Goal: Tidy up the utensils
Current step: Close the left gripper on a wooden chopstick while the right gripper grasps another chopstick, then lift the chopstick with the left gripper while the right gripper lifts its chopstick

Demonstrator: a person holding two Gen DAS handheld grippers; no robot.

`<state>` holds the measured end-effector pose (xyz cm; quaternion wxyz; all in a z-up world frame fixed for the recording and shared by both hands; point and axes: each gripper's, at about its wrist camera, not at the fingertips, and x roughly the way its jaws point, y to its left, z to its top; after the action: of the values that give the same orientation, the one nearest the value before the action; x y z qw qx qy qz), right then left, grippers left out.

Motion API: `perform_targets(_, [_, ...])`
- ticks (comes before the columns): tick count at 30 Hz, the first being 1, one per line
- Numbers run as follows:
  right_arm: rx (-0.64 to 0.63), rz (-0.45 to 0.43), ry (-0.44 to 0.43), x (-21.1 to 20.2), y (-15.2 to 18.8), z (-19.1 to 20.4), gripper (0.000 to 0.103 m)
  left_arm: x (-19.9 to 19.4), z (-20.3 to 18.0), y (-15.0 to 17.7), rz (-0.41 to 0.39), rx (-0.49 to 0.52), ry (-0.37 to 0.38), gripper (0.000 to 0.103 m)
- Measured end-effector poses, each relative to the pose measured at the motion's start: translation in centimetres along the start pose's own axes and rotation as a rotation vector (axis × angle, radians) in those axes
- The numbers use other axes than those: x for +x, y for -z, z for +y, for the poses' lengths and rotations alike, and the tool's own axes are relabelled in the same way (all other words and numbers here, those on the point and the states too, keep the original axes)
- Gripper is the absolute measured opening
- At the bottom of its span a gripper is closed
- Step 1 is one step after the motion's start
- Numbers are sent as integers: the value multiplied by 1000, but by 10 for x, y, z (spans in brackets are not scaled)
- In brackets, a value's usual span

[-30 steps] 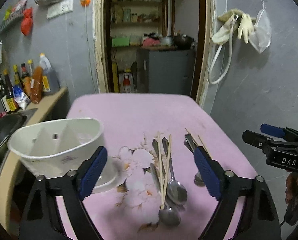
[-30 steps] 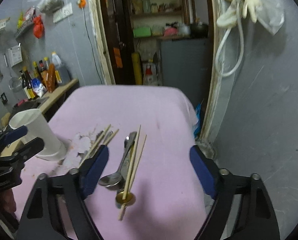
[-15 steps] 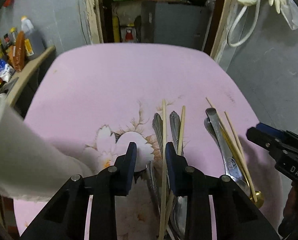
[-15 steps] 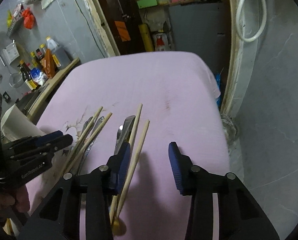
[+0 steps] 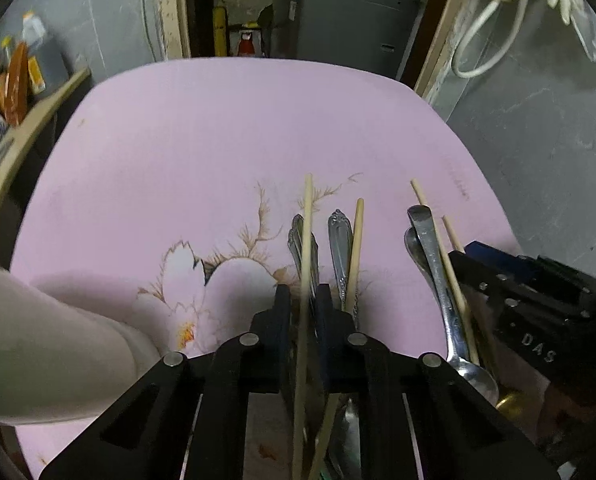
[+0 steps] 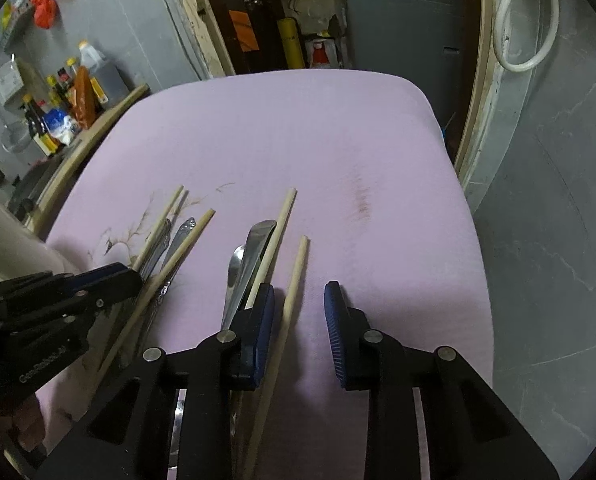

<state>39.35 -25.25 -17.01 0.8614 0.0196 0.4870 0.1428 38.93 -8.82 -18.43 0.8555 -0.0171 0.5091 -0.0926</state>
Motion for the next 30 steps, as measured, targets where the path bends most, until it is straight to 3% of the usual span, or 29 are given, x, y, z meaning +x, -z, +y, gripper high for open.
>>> perform_targets(1, [7,3,-5,0,-1,-1,24,0,2,1,2,-13,16,5])
perform_targets(4, [55,5,-38,-1,3,-10,7,-4,-1,0,3,-31,23,3])
perform_targets(14, [183,0,-154,-11,9,-21,3,-24,1,6,-23,-101,72,3])
perform_targets(21, [185,-146,-207,-54,23,-15,3,-65,-2,15,-151,-107,105,3])
perform_targets(30, [113,-324,-198,-105,24,18,3,-127,-11,10,-323,-102,156,3])
